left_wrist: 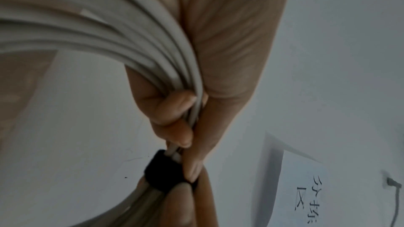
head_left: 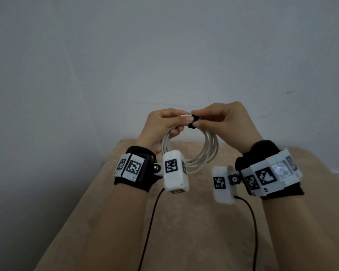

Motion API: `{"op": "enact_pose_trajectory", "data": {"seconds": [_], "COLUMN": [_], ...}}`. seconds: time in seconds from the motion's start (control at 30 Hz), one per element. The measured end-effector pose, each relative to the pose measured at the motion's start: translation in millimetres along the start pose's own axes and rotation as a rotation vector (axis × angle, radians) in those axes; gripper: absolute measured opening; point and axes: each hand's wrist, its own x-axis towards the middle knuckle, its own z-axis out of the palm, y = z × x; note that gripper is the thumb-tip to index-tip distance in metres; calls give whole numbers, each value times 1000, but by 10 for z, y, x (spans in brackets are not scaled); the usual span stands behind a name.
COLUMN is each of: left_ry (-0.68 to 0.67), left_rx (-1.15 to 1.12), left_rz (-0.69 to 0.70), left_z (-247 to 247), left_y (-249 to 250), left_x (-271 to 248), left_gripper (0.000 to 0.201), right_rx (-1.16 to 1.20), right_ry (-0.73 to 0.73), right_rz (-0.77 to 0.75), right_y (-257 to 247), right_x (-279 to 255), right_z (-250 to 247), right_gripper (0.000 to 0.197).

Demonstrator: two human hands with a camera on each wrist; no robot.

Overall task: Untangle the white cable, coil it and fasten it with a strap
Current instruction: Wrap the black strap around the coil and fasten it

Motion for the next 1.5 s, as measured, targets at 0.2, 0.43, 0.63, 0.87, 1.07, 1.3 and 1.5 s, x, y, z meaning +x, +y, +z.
{"op": "enact_pose_trajectory", "data": {"seconds": [0.2,0.43,0.63,0.87,1.07,1.3,1.5], "left_ry": [8,10,-3,-60,-23,-56,-28], "left_rx": [-87,-100,-228,-4,58,166,185], "left_rz": [-41,-56,-86,-9,22,2,-23], "left_z": [41,27,2,2,15,-6,-15], "left_y": [46,39,5,-45,-80,-106,-206], "left_x": [21,20,49,39,39,51,81], "left_gripper": [6,6,8,15,8,8,9], "right_rx": [-76,-33,159,172,225,312,389], "right_ry": [89,51,-71,-35,-73,-72,-89], "right_rz": [-105,-59,130,200,255,397,525], "right_y": [-3,38,70,125,151,206,279], "right_x": [13,21,32,1,1,16,23], "right_z": [18,26,1,65,84,113,136], "right_gripper": [20,19,36,19,11,11,12]}}
